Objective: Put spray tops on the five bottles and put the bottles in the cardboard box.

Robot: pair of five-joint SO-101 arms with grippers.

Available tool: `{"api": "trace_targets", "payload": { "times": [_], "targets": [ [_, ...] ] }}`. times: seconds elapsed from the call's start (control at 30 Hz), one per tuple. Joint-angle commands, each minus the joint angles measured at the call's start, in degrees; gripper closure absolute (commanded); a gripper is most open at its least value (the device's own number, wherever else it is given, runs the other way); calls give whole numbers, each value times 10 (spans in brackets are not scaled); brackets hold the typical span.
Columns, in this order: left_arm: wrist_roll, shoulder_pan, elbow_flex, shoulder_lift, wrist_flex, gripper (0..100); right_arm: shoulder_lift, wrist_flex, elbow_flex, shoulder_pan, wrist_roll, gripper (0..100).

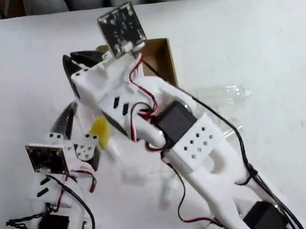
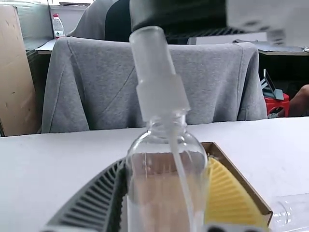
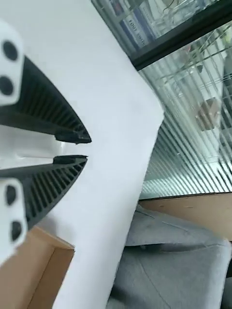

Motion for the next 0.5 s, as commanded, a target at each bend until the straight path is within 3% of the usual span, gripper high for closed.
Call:
{"api": "trace_targets", "payload": {
  "times": [0.0,0.17,0.47],
  "targets": [
    [3,0,-7,-8,-20,969,14,90,-83,1,9,984],
    [3,0,-6,-8,-22,969,27,152,-136,1,12,984],
    [3,0,-6,-8,-22,969,23,162,-143,-15,13,984]
  ]
}}
